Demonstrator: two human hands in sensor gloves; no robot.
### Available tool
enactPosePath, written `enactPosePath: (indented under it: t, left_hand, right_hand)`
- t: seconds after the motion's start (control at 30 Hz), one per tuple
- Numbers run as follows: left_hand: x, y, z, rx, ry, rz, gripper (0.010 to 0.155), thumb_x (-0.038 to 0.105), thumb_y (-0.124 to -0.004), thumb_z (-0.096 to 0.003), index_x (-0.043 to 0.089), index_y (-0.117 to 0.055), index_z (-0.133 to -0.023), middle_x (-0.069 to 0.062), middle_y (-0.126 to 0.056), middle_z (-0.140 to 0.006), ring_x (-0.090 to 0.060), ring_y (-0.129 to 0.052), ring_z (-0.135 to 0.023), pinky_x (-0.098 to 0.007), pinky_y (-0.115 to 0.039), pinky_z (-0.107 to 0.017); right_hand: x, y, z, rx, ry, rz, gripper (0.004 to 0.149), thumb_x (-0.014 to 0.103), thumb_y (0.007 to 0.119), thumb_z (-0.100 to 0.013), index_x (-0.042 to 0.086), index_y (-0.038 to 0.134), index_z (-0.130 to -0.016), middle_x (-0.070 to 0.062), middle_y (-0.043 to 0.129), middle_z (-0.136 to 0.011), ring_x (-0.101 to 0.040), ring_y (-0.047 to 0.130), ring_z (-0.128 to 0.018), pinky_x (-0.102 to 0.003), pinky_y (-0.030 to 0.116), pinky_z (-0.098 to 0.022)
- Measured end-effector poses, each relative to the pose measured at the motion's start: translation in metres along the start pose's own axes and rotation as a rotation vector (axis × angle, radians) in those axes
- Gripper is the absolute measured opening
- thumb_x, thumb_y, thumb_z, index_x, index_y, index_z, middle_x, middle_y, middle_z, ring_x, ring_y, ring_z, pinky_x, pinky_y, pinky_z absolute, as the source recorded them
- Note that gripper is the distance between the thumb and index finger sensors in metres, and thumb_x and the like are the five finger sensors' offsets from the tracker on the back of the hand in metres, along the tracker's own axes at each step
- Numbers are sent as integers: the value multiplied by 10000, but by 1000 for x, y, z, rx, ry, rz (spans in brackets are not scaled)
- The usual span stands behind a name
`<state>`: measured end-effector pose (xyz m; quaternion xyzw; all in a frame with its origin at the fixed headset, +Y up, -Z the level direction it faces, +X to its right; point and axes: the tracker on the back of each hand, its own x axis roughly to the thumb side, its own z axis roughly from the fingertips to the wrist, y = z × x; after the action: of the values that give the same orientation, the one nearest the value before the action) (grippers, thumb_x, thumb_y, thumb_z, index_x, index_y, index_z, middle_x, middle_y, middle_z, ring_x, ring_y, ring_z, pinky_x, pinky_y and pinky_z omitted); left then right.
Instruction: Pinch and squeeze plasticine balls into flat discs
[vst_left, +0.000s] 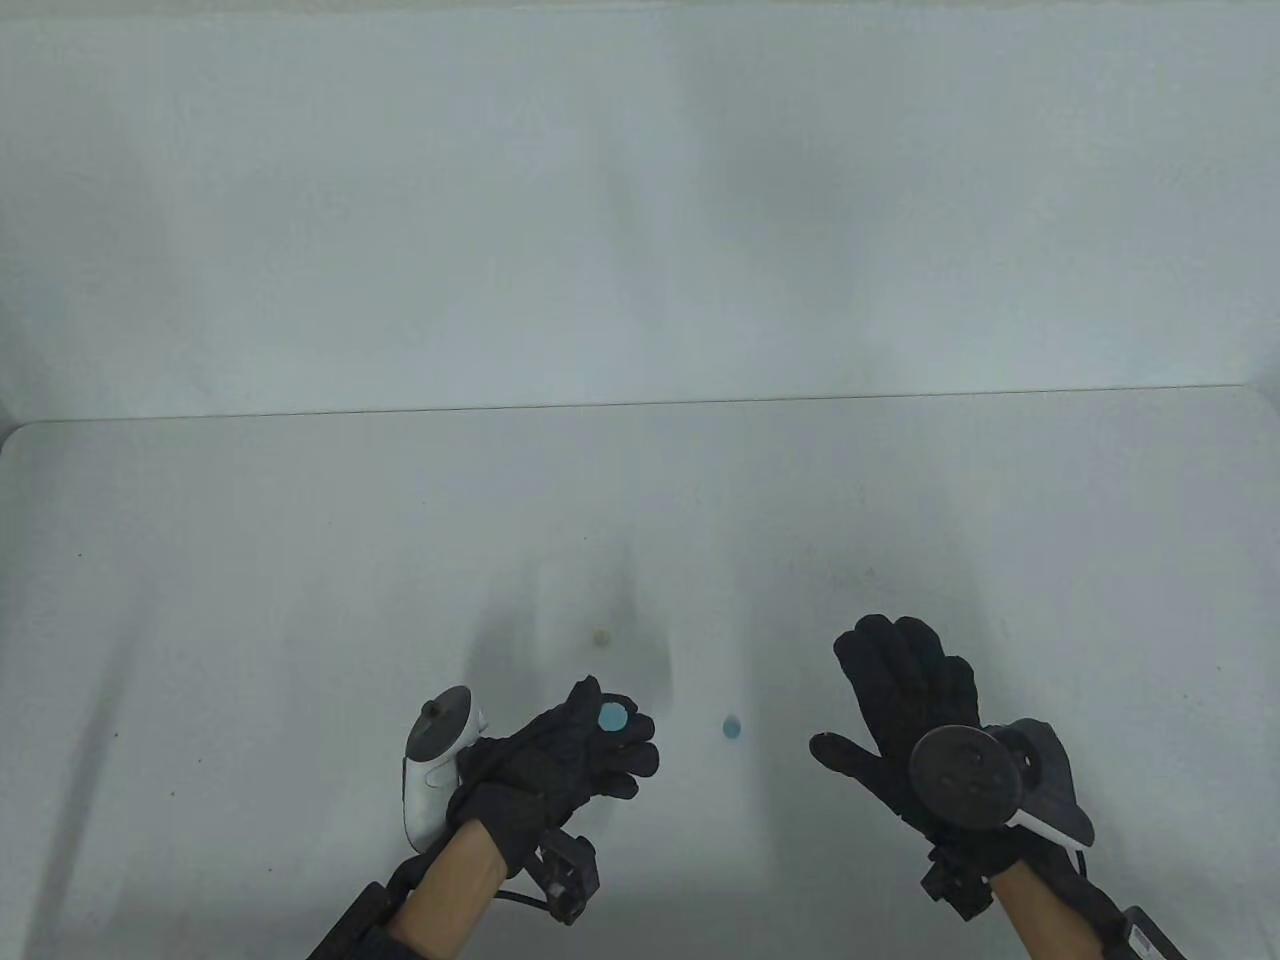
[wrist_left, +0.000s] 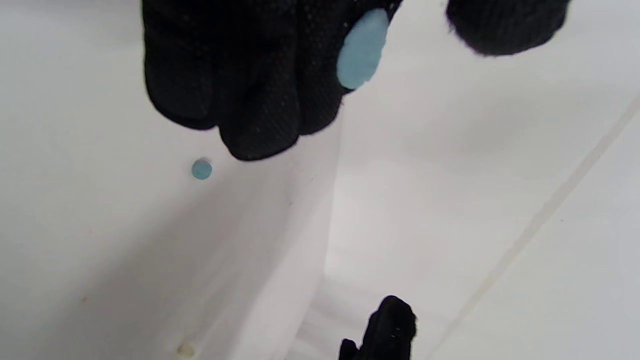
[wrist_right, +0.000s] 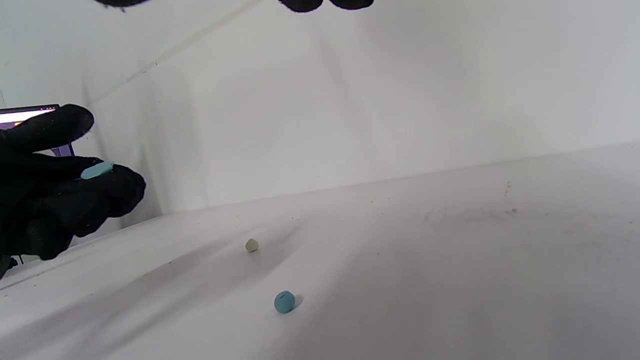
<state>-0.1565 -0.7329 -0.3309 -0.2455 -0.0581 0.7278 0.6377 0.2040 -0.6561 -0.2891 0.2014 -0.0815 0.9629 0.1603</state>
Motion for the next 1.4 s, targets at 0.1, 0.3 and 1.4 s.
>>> enactPosePath:
  t: [0.1,0.3,1.4]
  left_hand:
    - [1,2,0,19,15,-15,496,410,-655,-570,55,-779,-894,-109,-965,-765,-258,-1078,-611,-399,-886,-508]
    - [6,1,1,50,0,-76,452,334,-690,-547,21,-805,-853,-58,-1017,-651,-180,-1133,-488,-336,-942,-452]
    - [-1,2,-1,-9,-33,44,810,591,-616,-529,-13,-530,-1063,-222,-731,-997,-379,-887,-852,-465,-748,-661]
  right_hand:
    - [0,0,0,4,1,3,852,687,497,-539,129,348,-1165,-177,313,-1237,-527,326,-1107,-764,404,-696]
    - [0,0,0,7,-1,3,853,687,497,-539,129,347,-1166,-178,315,-1236,-528,325,-1107,-764,404,-696]
    - [0,0,0,-2,-6,0,852,687,499,-539,129,346,-1165,-178,313,-1237,-529,322,-1107,-764,404,-696]
